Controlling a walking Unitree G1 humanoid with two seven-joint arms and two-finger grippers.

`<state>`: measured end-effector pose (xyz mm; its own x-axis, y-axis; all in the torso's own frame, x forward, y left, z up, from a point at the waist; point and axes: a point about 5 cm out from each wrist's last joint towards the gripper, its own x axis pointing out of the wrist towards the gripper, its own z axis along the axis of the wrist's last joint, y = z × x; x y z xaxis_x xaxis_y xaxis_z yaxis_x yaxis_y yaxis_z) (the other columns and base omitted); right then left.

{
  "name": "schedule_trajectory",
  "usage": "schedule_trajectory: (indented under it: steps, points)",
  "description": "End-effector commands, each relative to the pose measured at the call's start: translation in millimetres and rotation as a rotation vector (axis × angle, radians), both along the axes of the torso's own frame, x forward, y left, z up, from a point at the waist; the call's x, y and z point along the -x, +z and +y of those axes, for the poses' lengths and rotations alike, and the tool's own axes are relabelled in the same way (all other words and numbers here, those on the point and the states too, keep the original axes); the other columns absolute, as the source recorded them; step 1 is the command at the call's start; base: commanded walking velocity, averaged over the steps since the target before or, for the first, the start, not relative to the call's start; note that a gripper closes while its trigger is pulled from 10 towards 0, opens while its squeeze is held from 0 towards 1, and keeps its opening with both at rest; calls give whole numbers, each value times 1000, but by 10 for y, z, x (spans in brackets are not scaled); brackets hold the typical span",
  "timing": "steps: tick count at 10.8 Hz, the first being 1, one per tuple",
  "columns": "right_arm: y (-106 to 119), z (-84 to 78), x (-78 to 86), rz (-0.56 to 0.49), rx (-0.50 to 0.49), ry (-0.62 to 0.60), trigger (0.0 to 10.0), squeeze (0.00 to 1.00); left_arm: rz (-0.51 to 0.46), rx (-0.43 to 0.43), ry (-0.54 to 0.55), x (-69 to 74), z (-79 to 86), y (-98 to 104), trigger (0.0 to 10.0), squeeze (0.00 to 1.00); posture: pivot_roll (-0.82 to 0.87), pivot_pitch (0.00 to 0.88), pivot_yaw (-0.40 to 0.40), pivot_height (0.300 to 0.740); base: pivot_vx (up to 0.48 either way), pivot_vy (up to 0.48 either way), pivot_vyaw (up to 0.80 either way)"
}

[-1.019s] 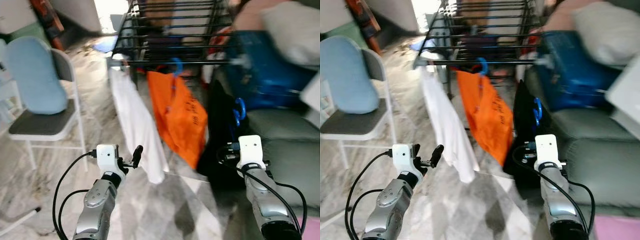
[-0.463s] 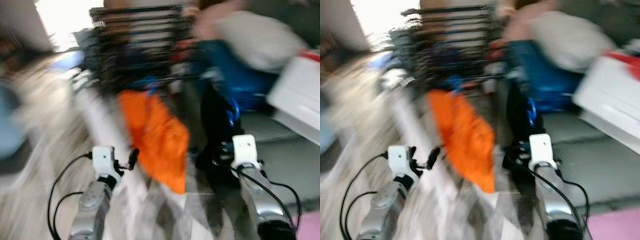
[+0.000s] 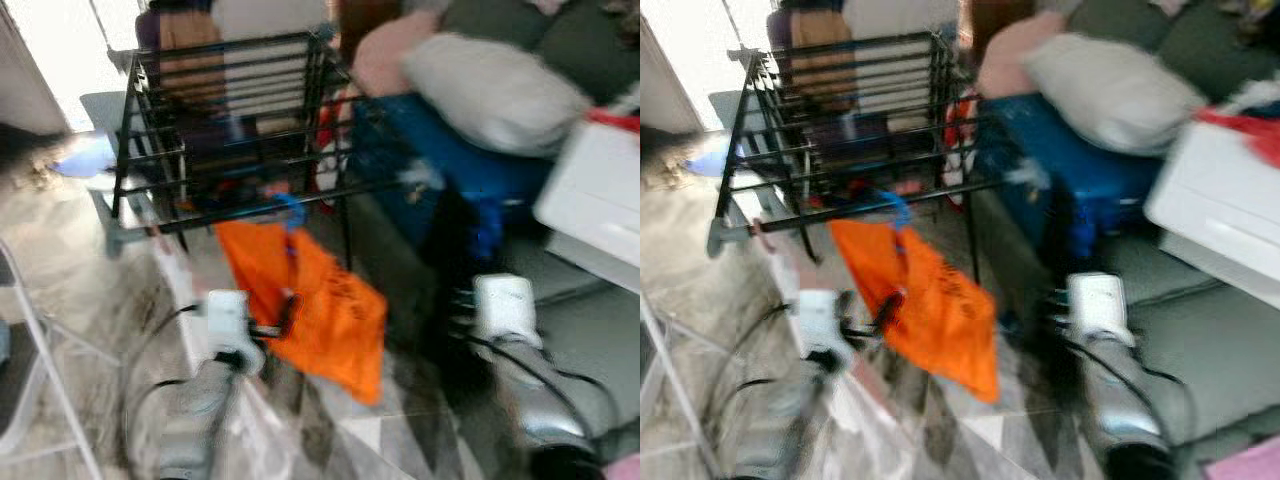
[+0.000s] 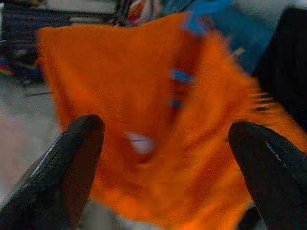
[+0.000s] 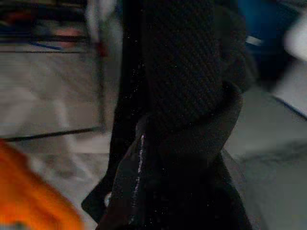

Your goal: Hang hanger

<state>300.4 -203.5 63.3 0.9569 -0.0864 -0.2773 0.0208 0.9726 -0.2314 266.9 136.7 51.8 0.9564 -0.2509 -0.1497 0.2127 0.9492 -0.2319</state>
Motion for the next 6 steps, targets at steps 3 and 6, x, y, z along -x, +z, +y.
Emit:
schedule_trajectory:
  steps: [3, 6]
  points:
    - [42, 11, -31, 12, -22, 48, 10000, 0, 1, 0, -4, -22, -61, 31, 10000, 0, -218, 0, 45, 740, 197, 243, 0]
    - [15, 71, -52, 50, -42, 107, 10000, 0, 7, -11, -9, -19, -66, 26, 10000, 0, -213, 0, 48, 740, 0, 0, 0]
